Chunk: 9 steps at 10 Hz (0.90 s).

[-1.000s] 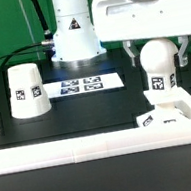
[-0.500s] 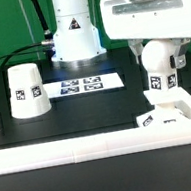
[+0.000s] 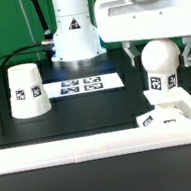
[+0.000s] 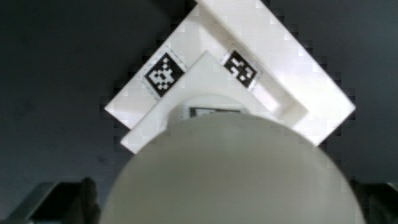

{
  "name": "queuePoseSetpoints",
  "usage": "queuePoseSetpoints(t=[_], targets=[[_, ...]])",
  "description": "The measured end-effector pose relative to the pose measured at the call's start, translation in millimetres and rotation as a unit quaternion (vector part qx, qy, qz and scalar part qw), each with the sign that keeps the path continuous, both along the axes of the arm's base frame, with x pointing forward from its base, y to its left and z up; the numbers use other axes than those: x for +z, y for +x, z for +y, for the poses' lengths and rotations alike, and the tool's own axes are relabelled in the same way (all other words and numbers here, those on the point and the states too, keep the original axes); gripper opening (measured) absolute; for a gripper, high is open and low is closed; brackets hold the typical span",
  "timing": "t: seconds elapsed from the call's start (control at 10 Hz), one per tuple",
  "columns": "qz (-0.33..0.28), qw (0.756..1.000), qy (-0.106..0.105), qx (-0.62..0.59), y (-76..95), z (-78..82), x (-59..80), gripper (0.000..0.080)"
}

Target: Assemble lamp

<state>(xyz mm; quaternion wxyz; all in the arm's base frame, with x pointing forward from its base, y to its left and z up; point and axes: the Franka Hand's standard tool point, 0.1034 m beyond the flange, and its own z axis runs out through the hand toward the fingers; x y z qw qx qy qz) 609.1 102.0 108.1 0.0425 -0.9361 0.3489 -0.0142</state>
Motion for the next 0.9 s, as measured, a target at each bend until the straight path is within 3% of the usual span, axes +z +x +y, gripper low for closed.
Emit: queuePoseSetpoints(t=[0.5,0.9], targets=[[-0.017,0.972,-0.014,0.235,0.0,1.8,0.1,0.0698],[-0.028,0.919,-0.023,0.394,0.8,3.0,0.7,0.0698]])
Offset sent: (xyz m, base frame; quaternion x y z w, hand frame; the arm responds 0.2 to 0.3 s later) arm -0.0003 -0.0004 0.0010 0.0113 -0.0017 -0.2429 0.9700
